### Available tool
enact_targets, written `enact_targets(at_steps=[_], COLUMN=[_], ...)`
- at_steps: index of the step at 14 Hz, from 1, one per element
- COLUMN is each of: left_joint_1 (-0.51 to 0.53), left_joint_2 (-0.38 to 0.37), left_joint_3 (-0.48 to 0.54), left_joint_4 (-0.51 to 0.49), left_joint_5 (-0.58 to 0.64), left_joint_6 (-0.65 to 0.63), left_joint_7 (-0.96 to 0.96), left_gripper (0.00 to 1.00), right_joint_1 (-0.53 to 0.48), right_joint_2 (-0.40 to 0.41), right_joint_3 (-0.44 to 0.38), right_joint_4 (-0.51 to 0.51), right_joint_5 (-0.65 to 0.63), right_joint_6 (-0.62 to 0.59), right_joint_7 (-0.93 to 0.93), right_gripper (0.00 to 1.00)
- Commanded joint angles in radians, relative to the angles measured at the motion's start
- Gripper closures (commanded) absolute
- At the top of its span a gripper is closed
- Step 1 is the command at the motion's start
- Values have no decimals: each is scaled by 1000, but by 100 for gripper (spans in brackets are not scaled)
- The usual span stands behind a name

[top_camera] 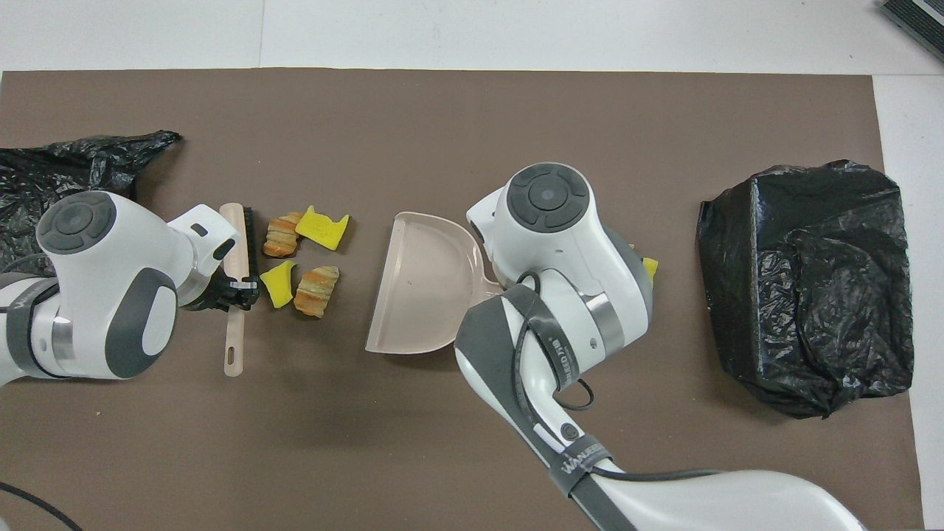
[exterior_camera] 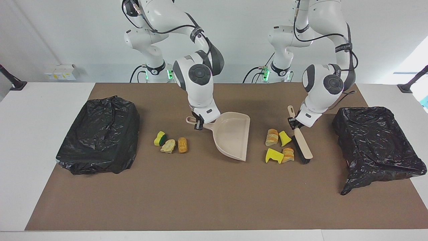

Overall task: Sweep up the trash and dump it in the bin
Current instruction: 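Lower the dustpan beside the debris while the left gripper positions the brush, then sweep the bread and sponges into the dustpan with the left gripper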

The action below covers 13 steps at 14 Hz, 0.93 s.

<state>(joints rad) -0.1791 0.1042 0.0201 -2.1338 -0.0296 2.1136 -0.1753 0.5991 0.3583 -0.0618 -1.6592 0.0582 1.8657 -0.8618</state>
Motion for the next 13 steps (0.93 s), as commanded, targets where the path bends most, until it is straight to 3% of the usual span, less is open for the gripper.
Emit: enact_targets(at_steps=[1, 6, 13], left_joint_1=[-11, -11, -80], left_joint_2=[6, 5, -11], left_joint_3=[6, 6, 6], left_joint_4=[8, 2, -26], left_joint_5=[-16, -30, -73], left_joint_6=[17, 28, 23], left_joint_7=[66, 114, 73], left_gripper=[100, 100, 100], right_joint_1=[28, 68, 73], right_joint_2=[-16, -32, -32], right_joint_3=[2, 0, 4], right_joint_4=[-45, -146, -151], right_joint_5=[-15, -83, -118], right_joint_6=[35, 220, 224], right_joint_7=[67, 266, 287], right_gripper=[100, 100, 100])
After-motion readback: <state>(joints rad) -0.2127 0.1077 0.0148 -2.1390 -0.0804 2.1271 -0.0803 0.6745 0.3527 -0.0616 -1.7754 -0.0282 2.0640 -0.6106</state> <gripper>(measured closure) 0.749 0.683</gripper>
